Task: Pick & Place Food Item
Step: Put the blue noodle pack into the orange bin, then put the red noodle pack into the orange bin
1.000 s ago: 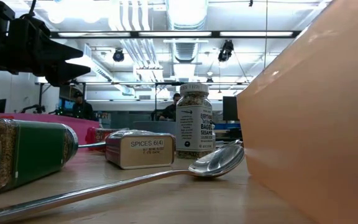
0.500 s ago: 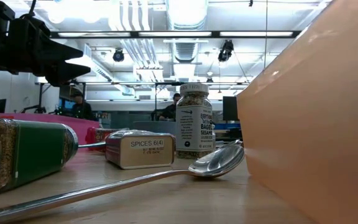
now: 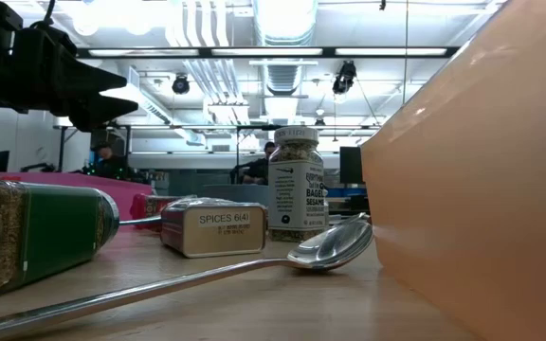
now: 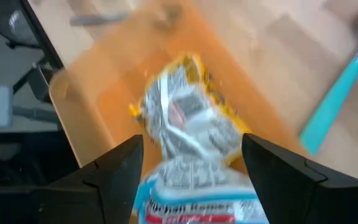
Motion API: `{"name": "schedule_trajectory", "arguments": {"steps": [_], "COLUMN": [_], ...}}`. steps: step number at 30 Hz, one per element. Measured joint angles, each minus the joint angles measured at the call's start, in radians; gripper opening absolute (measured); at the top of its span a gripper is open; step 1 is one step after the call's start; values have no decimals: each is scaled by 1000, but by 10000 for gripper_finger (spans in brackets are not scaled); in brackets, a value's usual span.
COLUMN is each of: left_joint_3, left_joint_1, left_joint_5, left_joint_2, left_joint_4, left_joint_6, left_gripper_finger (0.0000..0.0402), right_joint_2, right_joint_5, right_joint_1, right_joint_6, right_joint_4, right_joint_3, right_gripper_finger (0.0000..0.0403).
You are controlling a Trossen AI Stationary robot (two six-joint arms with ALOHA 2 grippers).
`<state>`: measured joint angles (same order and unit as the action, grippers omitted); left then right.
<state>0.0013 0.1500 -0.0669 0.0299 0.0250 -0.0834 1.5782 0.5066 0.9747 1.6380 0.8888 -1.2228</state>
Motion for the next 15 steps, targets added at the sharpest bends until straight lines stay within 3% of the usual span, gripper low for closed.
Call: {"name": "schedule_trajectory", "arguments": {"steps": [9,15], "left_joint_3": [0,0], "left_joint_1": [0,0], "left_joint_5": [0,0], "left_joint_2": [0,0], "left_joint_4": [0,0], "left_joint_6": [0,0], "left_gripper_finger": [372,372], "right_joint_2": [-42,-54], "right_joint_5": [222,386], "right_joint_1": [-3,-24], "right_joint_6": [-149,-331], "right_joint_4": [32,36], "right_joint_3": [0,0], "right_gripper_finger": [271,270]}}
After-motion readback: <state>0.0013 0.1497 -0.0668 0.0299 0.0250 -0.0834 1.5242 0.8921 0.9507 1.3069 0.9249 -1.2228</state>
